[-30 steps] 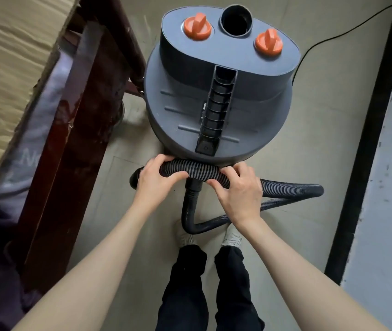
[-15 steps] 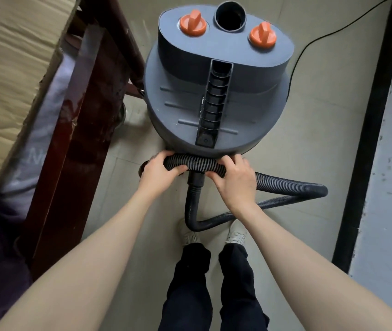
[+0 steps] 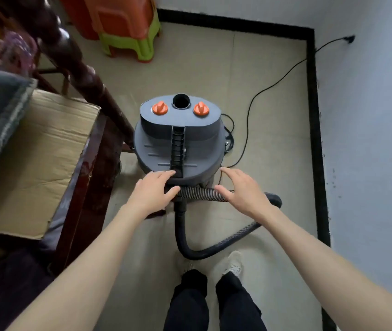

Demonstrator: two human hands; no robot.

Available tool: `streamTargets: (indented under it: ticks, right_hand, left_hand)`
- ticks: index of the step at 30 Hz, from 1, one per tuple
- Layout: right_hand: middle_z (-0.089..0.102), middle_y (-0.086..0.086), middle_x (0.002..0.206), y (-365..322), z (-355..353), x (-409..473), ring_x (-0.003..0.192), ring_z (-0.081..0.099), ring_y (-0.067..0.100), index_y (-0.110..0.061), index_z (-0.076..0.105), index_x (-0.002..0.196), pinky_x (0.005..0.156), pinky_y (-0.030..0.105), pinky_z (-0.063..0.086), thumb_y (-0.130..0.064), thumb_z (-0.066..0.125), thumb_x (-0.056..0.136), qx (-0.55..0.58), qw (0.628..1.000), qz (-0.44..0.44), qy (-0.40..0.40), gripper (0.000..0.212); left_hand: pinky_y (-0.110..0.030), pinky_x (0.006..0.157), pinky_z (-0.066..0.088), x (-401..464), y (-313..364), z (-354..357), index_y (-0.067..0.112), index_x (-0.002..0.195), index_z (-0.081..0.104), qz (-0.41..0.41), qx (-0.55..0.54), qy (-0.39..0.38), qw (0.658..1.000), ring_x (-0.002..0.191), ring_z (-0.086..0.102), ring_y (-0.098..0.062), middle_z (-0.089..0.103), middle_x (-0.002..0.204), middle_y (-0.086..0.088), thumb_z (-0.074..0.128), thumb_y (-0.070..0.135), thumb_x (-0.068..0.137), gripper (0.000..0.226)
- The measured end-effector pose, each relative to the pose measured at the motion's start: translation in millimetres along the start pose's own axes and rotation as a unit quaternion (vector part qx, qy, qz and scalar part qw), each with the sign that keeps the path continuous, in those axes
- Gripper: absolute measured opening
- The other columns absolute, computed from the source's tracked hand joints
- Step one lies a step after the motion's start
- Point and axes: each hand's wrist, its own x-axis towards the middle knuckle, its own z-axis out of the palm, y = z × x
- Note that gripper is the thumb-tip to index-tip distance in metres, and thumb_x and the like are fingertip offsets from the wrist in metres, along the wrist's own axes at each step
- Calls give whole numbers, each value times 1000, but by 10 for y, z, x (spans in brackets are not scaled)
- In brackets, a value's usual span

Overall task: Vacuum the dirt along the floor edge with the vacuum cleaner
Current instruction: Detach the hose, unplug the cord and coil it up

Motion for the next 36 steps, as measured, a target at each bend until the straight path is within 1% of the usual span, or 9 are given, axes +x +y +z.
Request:
streamTargets:
  ticks: [3, 5, 9, 12, 16, 21, 26, 31, 36]
  right_hand:
    - [44, 4, 149, 65, -584, -261, 136, 40, 22, -16, 37, 149, 111, 34, 26, -44, 56, 96, -28, 997, -18, 76, 64]
    - [39, 2, 153, 128, -964, -445, 141, 34, 19, -21, 33, 151, 117, 40, 19, -48, 55, 95, -43, 992, -20, 113, 66]
    - [29, -1, 159, 343, -1652, -854, 146, 22, 14, -27, 24, 154, 120, 45, 6, -53, 50, 95, -56, 983, -28, 174, 70]
    - [28, 0, 159, 608, -2105, -1221, 147, 21, 14, -26, 23, 154, 121, 45, 5, -53, 50, 95, -54, 974, -39, 215, 71]
    - [27, 0, 159, 1109, -2551, -1706, 146, 23, 17, -25, 23, 154, 120, 48, 11, -53, 49, 94, -72, 966, -61, 241, 71]
    - [24, 0, 160, 1749, -2891, -2194, 146, 22, 18, -27, 19, 155, 121, 45, 9, -55, 48, 95, -76, 964, -47, 249, 72]
    - [28, 2, 159, 2152, -3142, -2293, 146, 24, 18, -25, 21, 155, 121, 44, 9, -55, 47, 94, -74, 961, -49, 262, 72]
    - [29, 3, 158, 2492, -3415, -2009, 147, 23, 17, -24, 22, 154, 120, 40, 6, -51, 50, 95, -61, 961, -43, 266, 71]
    - [27, 1, 159, 2814, -3818, -1316, 147, 21, 15, -25, 20, 155, 120, 37, 2, -50, 48, 96, -73, 965, -39, 249, 70]
  left_hand:
    - [-50, 115, 23, -129, 500, -389, 31, 150, 25, 50, 41, 70, 995, 143, 22, -25, 31, 154, -1, 43, 49, 96, 60]
    - [-52, 115, 15, -229, 871, -607, 34, 150, 23, 84, 42, 112, 989, 145, 17, -26, 26, 156, 0, 44, 49, 95, 61]
    - [-53, 115, 13, -420, 1649, -879, 33, 150, 24, 164, 75, 175, 968, 146, 14, -25, 24, 157, 0, 44, 48, 95, 60]
    - [-49, 115, 9, -564, 2254, -921, 34, 150, 22, 190, 85, 200, 957, 146, 12, -26, 23, 157, -1, 43, 49, 95, 61]
    - [-50, 118, 7, -743, 3023, -763, 34, 151, 18, 179, 51, 225, 956, 147, 7, -24, 20, 158, 0, 43, 49, 95, 62]
    - [-47, 117, 7, -891, 3908, -360, 33, 151, 19, 169, 4, 220, 961, 147, 8, -22, 20, 158, 2, 43, 48, 96, 62]
    - [-46, 117, 5, -735, 4383, -298, 34, 151, 18, 182, 13, 212, 960, 147, 7, -20, 19, 158, 3, 41, 50, 95, 62]
    - [-47, 117, 6, -285, 4677, -466, 35, 150, 20, 184, 18, 213, 959, 147, 9, -22, 21, 158, 3, 43, 48, 95, 61]
    - [-46, 118, 5, 455, 4941, -580, 35, 151, 18, 172, 22, 195, 965, 147, 7, -22, 19, 158, 3, 42, 48, 96, 61]
